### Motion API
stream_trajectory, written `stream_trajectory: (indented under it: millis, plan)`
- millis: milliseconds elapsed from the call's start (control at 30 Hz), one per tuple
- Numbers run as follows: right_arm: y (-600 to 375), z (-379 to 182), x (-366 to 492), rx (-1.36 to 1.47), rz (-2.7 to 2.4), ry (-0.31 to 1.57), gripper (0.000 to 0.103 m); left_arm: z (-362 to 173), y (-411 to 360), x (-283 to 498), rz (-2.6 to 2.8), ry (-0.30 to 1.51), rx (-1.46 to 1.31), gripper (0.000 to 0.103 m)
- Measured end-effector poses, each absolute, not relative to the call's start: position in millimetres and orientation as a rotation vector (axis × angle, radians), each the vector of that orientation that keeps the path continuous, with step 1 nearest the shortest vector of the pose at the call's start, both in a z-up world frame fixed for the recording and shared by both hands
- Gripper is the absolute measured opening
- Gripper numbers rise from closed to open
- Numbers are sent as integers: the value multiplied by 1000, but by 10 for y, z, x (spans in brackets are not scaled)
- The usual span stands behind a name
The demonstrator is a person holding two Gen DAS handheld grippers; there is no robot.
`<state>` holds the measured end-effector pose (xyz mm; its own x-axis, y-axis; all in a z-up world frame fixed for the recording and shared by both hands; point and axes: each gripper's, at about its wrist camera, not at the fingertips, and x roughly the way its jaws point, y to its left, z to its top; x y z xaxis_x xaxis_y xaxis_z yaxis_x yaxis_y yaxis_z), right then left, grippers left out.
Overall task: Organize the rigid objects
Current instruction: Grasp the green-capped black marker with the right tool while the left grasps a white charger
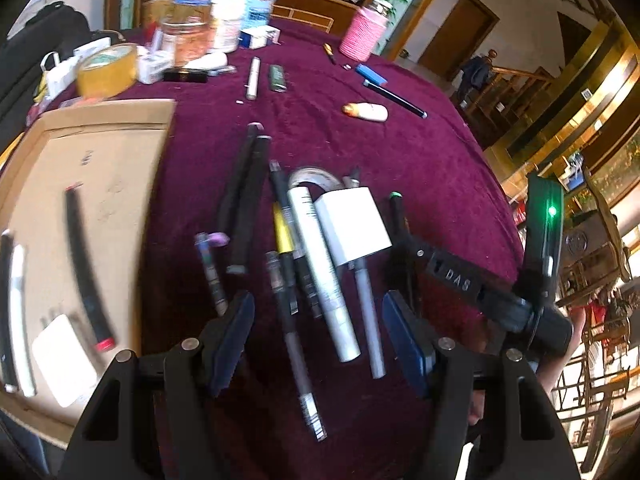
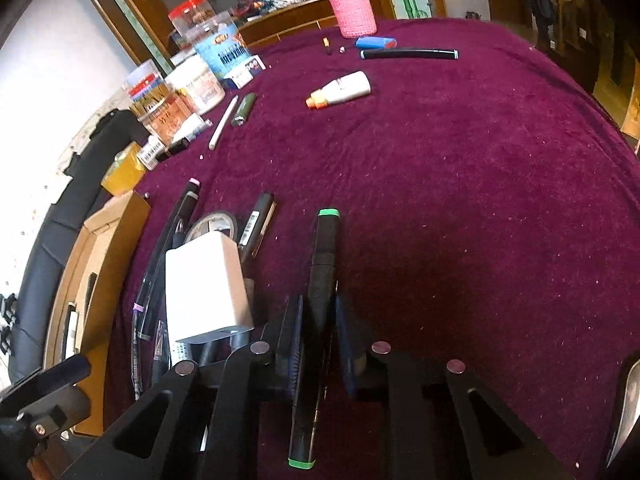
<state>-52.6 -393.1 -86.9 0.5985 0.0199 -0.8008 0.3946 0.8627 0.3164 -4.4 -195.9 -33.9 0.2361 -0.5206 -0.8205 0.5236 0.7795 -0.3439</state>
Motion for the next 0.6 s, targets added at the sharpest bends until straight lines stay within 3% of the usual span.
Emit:
stream_trajectory:
  millis: [600]
  plan:
    - [-4146,-940,-697,653,-262,815,16,-551,-2901,324,-627,1204,89,66]
